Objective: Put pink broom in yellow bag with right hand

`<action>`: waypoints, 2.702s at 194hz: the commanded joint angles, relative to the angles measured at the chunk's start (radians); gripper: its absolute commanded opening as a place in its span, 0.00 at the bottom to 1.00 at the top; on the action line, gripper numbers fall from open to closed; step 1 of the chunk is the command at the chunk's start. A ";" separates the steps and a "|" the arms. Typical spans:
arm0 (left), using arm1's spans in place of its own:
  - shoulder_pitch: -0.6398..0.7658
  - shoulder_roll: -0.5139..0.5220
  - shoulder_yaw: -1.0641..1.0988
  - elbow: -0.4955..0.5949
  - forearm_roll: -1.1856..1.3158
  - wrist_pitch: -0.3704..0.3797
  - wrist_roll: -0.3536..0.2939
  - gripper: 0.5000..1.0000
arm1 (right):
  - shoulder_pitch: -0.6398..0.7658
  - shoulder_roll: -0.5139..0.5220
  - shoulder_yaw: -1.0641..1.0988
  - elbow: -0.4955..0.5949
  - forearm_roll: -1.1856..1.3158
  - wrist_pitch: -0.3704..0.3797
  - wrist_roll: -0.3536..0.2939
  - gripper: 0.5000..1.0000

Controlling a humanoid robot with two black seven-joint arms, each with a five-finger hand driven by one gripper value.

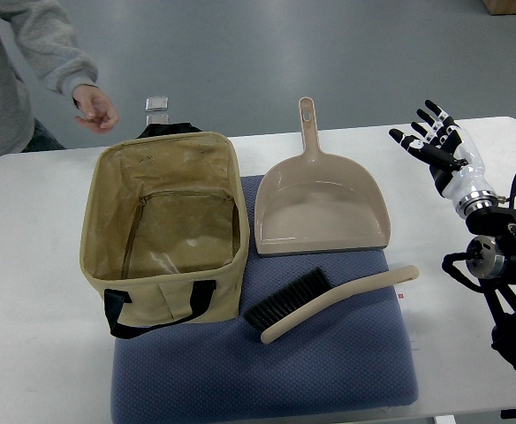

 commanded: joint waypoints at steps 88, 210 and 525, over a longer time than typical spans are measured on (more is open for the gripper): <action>0.000 0.000 0.000 0.008 0.000 0.000 0.000 1.00 | 0.000 0.000 0.002 0.001 0.000 0.000 0.000 0.86; 0.000 0.000 0.000 0.005 0.000 0.000 0.000 1.00 | 0.002 -0.003 0.002 0.000 0.000 0.002 0.003 0.86; 0.000 0.000 0.000 0.005 0.000 0.000 0.000 1.00 | 0.023 -0.213 -0.163 0.011 -0.020 0.064 0.061 0.85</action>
